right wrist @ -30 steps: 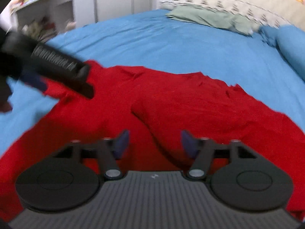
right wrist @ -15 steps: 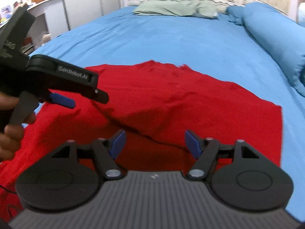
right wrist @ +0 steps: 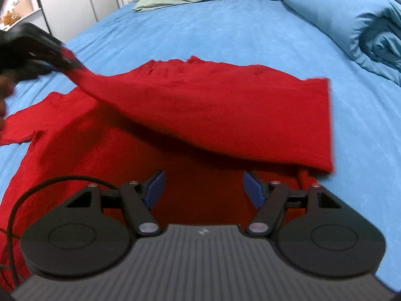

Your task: Fold small clothes

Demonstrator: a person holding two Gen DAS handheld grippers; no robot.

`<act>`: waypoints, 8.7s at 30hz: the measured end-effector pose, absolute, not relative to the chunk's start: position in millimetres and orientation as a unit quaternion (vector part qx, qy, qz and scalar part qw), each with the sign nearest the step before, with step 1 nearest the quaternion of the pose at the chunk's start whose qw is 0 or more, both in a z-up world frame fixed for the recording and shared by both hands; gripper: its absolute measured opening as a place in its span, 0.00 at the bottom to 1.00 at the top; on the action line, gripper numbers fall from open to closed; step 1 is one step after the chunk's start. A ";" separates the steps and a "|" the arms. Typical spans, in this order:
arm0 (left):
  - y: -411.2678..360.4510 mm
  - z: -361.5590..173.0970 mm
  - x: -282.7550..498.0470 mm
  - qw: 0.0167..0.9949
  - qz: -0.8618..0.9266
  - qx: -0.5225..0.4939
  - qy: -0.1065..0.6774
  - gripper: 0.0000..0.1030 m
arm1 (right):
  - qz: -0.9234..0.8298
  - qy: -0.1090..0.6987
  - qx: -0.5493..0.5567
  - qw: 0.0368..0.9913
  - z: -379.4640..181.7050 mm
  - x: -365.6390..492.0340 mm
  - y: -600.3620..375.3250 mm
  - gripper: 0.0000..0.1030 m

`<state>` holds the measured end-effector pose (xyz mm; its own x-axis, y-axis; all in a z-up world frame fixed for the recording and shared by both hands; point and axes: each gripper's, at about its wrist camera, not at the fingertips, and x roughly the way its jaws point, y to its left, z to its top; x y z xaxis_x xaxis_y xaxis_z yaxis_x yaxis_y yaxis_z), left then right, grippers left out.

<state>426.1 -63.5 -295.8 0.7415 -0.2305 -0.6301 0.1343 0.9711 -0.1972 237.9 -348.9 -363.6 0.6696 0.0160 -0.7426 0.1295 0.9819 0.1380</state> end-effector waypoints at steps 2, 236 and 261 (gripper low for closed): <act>-45.9 -294.6 422.8 0.942 -0.067 -0.056 0.325 0.04 | -0.039 0.405 0.094 0.909 -364.6 238.9 -354.1 0.86; 17.5 -353.8 402.3 0.886 -0.064 0.015 0.458 0.89 | -0.197 0.367 0.128 0.900 -357.4 308.0 -384.2 0.70; 78.4 -259.8 327.7 0.931 0.027 0.009 0.364 0.91 | -0.157 0.287 0.143 0.934 -253.5 228.9 -390.4 0.79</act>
<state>327.7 78.4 -259.8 0.7341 0.0567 -0.6766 -0.0438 0.9984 0.0362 228.9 -390.4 -253.5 0.7862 -0.2110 -0.5809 0.3754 0.9097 0.1775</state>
